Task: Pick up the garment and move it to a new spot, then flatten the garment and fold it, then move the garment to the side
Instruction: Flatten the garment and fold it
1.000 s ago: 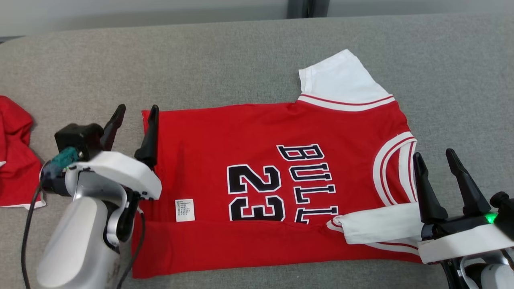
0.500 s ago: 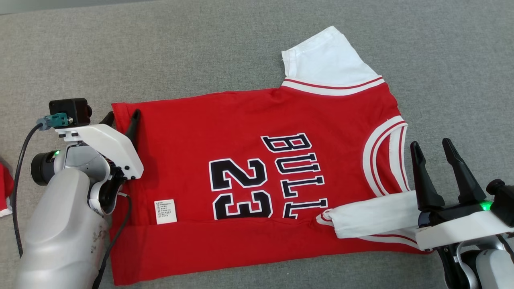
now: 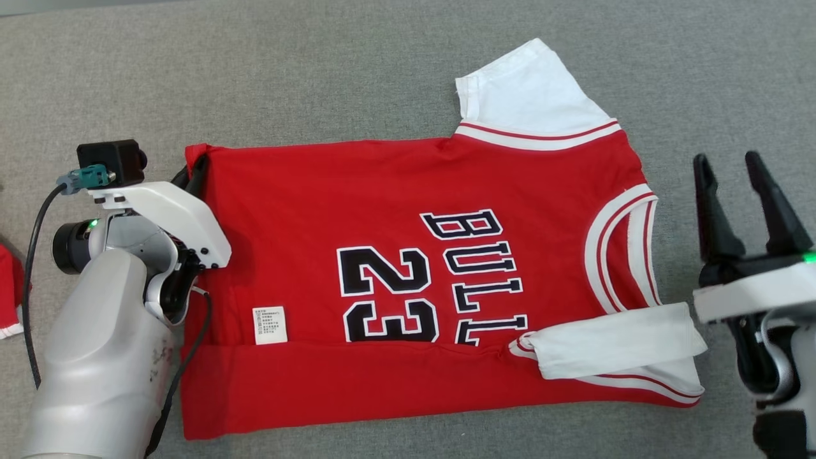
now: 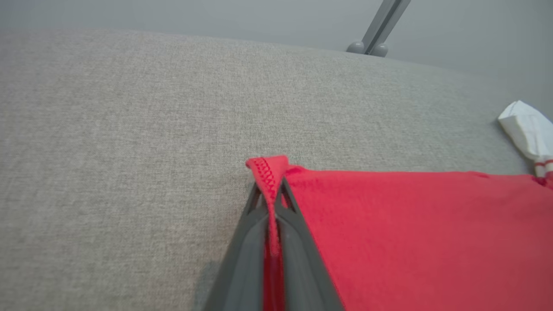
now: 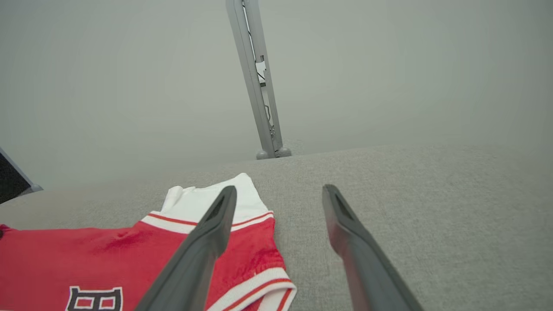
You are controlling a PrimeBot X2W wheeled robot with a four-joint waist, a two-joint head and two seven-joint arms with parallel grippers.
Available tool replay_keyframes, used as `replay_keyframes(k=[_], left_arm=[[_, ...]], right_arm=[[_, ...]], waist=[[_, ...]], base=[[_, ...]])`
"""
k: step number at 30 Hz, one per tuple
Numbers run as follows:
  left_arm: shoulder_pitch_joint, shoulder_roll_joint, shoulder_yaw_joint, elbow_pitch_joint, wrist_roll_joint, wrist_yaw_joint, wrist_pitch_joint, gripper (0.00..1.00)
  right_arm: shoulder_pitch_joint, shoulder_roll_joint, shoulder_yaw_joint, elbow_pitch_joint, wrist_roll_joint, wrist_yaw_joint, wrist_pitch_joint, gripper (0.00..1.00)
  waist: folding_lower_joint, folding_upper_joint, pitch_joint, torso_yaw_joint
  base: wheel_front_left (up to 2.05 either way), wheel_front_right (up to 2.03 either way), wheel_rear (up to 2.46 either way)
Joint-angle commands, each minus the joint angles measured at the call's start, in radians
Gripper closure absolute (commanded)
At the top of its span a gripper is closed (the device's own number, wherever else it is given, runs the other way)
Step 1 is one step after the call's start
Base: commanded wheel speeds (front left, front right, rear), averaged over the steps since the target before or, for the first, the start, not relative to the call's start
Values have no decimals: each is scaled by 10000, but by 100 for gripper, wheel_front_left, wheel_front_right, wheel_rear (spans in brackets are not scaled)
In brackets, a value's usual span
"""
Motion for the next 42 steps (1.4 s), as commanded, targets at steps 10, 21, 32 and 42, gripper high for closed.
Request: replay_keyframes(k=[10,21,32,42], left_arm=[[-903,-505,-400,-12,107,-220,-326,100],[-1623,-1166,-1023,350,47,-467,-688,100],[-2044,-1374,-1661,898,-202,-581,-1146,100],[-2168,-1402,-1957,1323,-491,-649,-1429,100]], right_arm=[[-3783,-1129,1057,2231,1099,1,653,0],[-6891,-2375,3388,5038,2279,3,2887,0],[-8286,-3266,5830,6278,2920,1,4820,0],[-8873,-3626,6583,6352,3971,1,4878,100]], waist=[[0,0,902,956],[0,0,1718,2061],[0,0,2031,2485],[0,0,1973,2522]], base=[[0,0,0],[0,0,0],[0,0,0],[0,0,0]])
